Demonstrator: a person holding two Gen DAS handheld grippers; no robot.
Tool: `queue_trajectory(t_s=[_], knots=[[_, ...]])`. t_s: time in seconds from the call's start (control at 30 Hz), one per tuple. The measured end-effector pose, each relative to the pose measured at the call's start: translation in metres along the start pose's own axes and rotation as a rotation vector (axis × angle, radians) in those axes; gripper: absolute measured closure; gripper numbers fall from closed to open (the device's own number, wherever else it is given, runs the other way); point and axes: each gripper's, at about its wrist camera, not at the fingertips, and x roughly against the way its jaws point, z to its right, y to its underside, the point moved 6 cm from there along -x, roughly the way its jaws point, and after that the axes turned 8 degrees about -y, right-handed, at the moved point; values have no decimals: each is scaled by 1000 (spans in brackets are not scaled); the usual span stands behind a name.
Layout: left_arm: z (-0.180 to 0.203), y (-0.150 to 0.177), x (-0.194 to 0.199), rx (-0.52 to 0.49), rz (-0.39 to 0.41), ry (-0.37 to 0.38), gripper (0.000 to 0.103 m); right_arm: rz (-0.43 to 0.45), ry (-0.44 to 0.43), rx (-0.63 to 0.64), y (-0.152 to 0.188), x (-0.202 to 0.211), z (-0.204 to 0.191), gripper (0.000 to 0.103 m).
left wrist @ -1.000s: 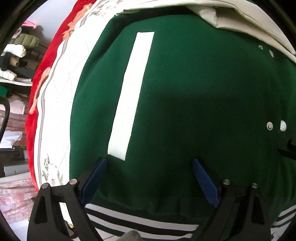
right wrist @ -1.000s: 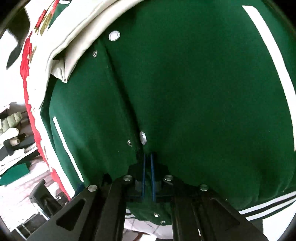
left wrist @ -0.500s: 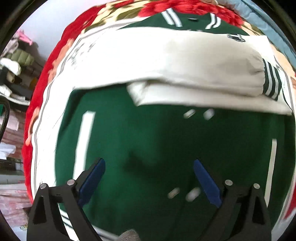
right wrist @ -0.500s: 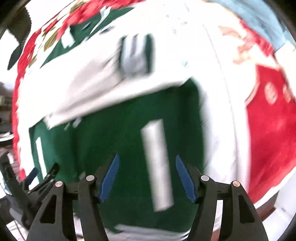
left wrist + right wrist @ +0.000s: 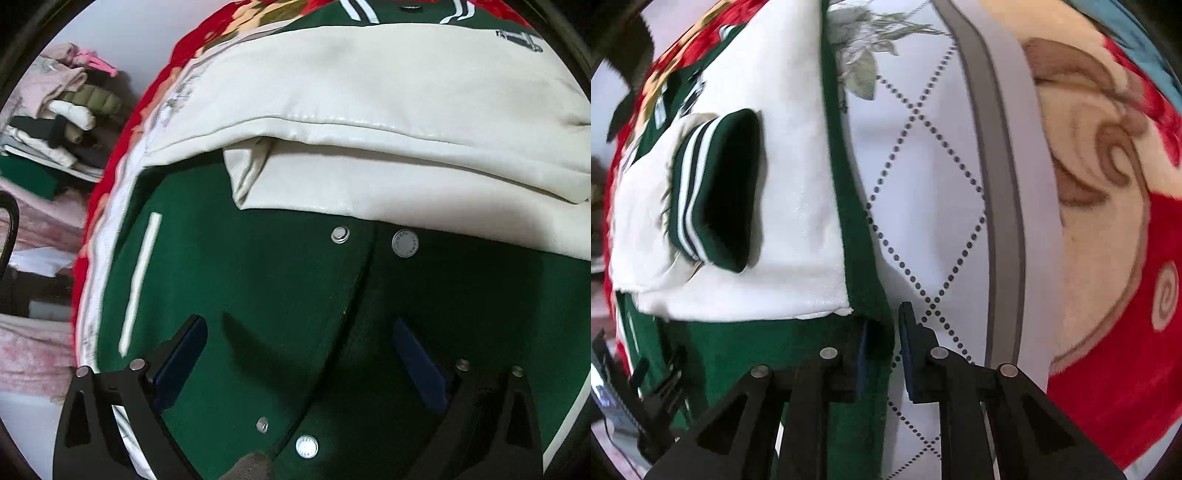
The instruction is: Fold large clothes
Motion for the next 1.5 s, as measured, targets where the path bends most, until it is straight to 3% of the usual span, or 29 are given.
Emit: queue_trajectory(t_s=[0.07, 0.1, 0.13, 0.2, 0.33, 0.5, 0.53, 0.67, 0.73, 0.8, 0.93, 1.0, 1.1, 1.27, 1.3, 1.37, 1.43, 1.5], knots=[[-2, 7, 17, -14, 11, -72, 0, -15, -55, 27, 3, 15, 16, 78], [-7, 12, 27, -13, 25, -89, 0, -18, -80, 37, 5, 22, 19, 67], [-7, 20, 40, -12, 34, -106, 0, -14, -105, 46, 8, 30, 24, 45], [-13, 34, 60, -21, 47, -156, 0, -6, -141, 87, 16, 51, 37, 12], [-3, 93, 105, -72, 25, -205, 0, -3, -87, 156, 44, 91, 71, 11], [63, 174, 148, -167, -88, -132, 0, -10, -20, 86, 76, 135, 156, 11], [73, 182, 153, -179, -81, -130, 0, -7, -9, 52, 85, 142, 170, 11], [110, 190, 157, -240, -1, -222, 0, 6, 28, -49, 99, 147, 203, 11], [119, 187, 149, -269, -7, -241, 0, 10, 44, -67, 101, 149, 217, 11], [124, 183, 151, -262, 3, -213, 0, 6, 49, -78, 102, 143, 211, 11], [133, 183, 144, -291, 40, -281, 0, 4, 53, -54, 102, 140, 210, 11], [134, 184, 123, -313, 18, -329, 0, -5, 48, -53, 99, 127, 194, 11], [125, 172, 115, -276, 50, -373, 0, -12, 32, -53, 91, 103, 165, 11], [105, 154, 101, -208, 26, -364, 0, 4, -58, -12, 70, 74, 130, 11], [99, 151, 102, -195, 23, -343, 3, 11, -89, -8, 65, 70, 124, 11], [87, 144, 109, -158, 36, -292, 27, 38, -167, -1, 52, 62, 108, 11], [76, 138, 116, -125, 46, -221, 78, 82, -287, 14, 34, 57, 83, 11], [63, 129, 128, -95, 64, -178, 85, 110, -379, 22, 20, 52, 62, 11]])
